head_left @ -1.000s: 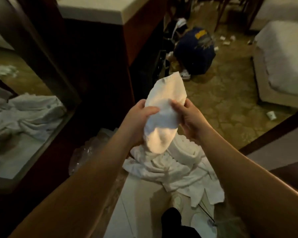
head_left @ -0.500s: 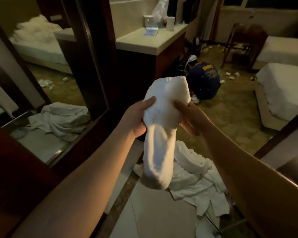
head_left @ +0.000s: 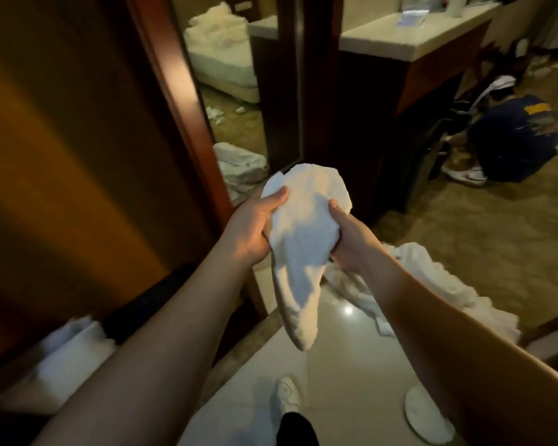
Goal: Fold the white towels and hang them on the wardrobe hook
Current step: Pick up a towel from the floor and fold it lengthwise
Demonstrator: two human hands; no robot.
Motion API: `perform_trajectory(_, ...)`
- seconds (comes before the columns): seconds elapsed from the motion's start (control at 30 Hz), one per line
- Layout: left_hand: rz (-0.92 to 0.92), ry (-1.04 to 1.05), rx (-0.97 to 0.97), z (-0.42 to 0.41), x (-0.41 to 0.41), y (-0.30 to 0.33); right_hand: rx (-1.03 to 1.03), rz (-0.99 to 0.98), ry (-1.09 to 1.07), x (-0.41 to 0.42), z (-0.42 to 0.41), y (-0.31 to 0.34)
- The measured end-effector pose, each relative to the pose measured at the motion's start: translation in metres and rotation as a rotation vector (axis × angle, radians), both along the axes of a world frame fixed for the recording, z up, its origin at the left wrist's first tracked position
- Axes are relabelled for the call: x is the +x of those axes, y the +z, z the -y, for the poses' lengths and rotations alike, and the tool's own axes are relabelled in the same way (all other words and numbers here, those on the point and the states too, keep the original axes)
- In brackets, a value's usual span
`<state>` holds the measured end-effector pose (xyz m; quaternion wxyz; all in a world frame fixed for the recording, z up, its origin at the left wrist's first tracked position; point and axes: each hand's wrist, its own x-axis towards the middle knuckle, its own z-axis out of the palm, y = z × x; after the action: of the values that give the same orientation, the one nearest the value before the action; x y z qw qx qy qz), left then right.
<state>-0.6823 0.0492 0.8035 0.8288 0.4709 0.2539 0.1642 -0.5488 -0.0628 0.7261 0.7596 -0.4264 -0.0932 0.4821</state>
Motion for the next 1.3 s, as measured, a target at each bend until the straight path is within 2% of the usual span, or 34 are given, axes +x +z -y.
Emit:
perform_trajectory(0.07,-0.03,0.052,0.073,-0.001,-0.041,0.005,-0.031,0.037,0.044,-0.036,-0.008,0.0)
perform_trajectory(0.13,-0.09,0.135,0.139,-0.004,-0.082,0.014,-0.059,0.156,0.094,-0.066,-0.017,0.002)
perform_trajectory(0.3,-0.163,0.231,0.282,-0.018,-0.178,0.04,-0.192,0.674,0.143,-0.129,-0.044,0.024)
perform_trajectory(0.5,-0.236,0.244,0.467,-0.032,-0.29,0.064,-0.191,1.156,0.323,-0.215,-0.07,0.076)
perform_trajectory(0.67,-0.3,0.266,0.554,-0.047,-0.382,0.082,-0.193,1.518,0.371,-0.307,-0.085,0.099)
perform_trajectory(0.73,-0.309,0.275,0.579,-0.053,-0.416,0.091,-0.149,1.523,0.366,-0.341,-0.095,0.104)
perform_trajectory(0.87,-0.262,0.278,0.568,-0.059,-0.467,0.107,0.044,1.128,0.488,-0.41,-0.11,0.12)
perform_trajectory(0.97,-0.252,0.328,0.547,-0.057,-0.491,0.119,0.066,1.164,0.525,-0.446,-0.115,0.124)
perform_trajectory(1.07,-0.207,0.412,0.534,-0.056,-0.508,0.129,0.092,1.117,0.481,-0.469,-0.116,0.129)
perform_trajectory(1.2,-0.21,0.474,0.545,-0.055,-0.522,0.138,0.073,1.172,0.442,-0.49,-0.12,0.138)
perform_trajectory(1.3,-0.188,0.519,0.543,-0.052,-0.532,0.144,0.086,1.071,0.431,-0.495,-0.119,0.151)
